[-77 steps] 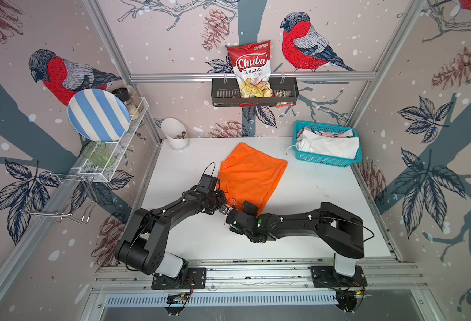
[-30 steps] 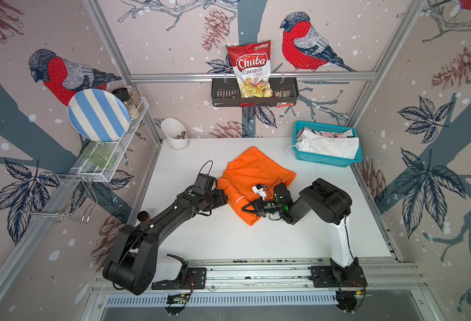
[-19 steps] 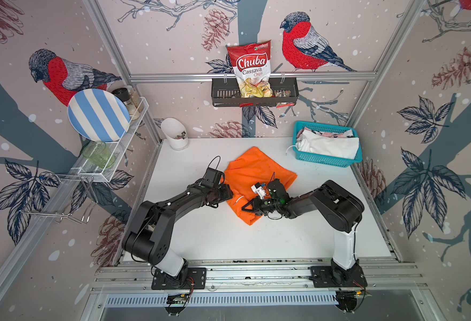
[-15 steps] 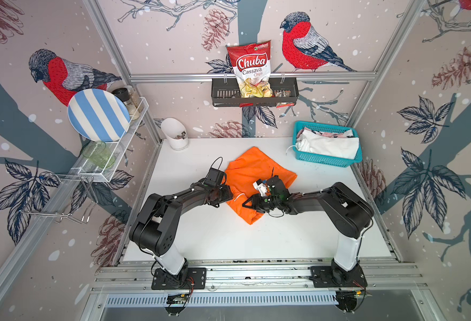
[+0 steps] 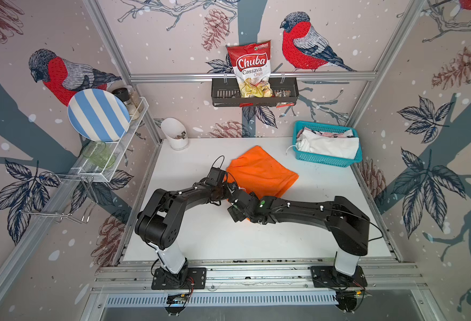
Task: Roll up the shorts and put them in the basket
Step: Roll the shorts at the center of the board.
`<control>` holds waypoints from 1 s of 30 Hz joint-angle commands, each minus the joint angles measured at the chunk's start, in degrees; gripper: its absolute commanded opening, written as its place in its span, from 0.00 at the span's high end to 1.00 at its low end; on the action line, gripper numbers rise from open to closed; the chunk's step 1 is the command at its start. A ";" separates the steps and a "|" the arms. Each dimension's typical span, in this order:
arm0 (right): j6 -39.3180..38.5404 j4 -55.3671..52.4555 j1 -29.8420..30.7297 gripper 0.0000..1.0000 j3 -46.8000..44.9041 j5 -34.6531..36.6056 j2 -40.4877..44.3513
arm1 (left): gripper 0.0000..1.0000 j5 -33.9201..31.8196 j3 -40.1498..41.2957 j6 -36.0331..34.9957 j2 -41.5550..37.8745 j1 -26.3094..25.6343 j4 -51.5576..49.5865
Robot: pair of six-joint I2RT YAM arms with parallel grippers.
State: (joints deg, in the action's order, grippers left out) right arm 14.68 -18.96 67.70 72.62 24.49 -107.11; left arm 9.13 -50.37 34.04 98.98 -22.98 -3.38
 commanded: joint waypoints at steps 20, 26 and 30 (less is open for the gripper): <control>-2.38 -6.17 -2.54 0.94 0.16 -2.46 -6.04 | 0.38 0.67 0.83 -1.15 -5.04 2.00 -7.64; 2.82 1.78 -6.41 1.00 -3.30 -30.55 0.12 | 0.34 -1.02 0.63 -1.83 -13.28 3.29 -11.61; 10.55 12.34 -10.44 1.00 -8.25 -51.12 1.64 | 0.31 -2.59 1.01 -2.14 -18.99 3.85 -15.62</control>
State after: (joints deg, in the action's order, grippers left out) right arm 18.06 -14.28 58.85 66.67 -5.61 -106.24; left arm 8.34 -49.47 32.99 82.54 -19.44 -14.55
